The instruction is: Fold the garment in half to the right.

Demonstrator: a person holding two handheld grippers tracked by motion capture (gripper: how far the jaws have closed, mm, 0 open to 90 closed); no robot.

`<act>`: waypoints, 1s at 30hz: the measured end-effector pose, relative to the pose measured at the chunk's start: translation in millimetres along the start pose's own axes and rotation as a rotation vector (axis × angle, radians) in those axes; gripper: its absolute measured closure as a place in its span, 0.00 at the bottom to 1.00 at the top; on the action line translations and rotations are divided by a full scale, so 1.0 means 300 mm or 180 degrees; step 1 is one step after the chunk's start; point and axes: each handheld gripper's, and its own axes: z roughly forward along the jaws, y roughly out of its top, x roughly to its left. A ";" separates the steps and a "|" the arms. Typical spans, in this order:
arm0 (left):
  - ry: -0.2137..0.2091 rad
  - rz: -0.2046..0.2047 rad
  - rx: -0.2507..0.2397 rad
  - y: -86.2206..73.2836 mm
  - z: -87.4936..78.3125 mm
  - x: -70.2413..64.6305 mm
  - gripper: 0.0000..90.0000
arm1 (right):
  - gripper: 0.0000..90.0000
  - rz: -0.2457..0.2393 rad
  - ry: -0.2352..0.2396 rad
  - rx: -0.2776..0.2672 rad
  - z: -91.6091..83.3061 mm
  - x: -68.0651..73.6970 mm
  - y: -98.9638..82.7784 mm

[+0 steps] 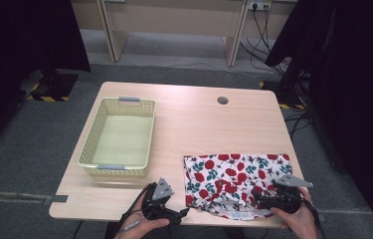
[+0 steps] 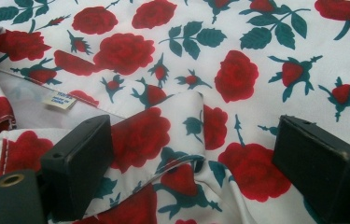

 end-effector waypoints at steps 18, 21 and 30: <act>0.0213 0.0303 0.0111 0.041 0.106 -0.052 0.06 | 0.12 -0.0024 0.0057 -0.0055 -0.019 -0.002 0.008; 0.0179 0.0326 0.0087 0.056 0.115 -0.058 0.18 | 0.12 -0.0025 0.0060 -0.0071 -0.029 0.003 0.012; -0.0050 0.0522 0.0030 0.071 0.120 -0.082 0.72 | 0.12 -0.0036 0.0078 -0.0038 -0.028 0.012 0.012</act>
